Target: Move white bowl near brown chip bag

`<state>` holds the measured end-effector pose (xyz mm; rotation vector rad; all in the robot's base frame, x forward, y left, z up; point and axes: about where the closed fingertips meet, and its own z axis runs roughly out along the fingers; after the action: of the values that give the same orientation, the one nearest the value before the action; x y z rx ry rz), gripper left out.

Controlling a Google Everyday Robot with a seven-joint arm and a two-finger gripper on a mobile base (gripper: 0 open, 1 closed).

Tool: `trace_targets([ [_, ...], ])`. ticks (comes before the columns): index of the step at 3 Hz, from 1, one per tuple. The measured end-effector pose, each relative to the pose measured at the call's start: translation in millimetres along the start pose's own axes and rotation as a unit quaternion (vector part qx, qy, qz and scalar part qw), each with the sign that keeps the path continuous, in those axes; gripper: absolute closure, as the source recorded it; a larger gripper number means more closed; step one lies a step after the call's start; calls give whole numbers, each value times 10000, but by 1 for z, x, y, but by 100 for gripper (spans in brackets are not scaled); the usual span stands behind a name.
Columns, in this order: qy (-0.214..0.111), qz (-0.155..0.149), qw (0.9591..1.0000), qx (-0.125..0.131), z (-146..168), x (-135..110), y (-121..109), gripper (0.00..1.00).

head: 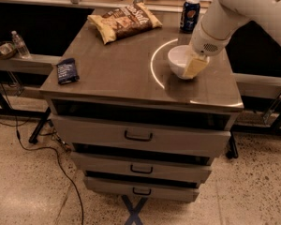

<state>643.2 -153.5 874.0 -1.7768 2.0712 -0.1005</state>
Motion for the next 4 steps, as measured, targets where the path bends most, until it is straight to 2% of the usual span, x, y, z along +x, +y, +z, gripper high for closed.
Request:
trace_targets([
  [2, -11, 22, 10000, 51, -11, 3, 3, 100],
  [3, -129, -89, 9993, 351, -44, -3, -4, 100],
  [4, -182, -171, 9988, 428, -44, -13, -10, 100],
])
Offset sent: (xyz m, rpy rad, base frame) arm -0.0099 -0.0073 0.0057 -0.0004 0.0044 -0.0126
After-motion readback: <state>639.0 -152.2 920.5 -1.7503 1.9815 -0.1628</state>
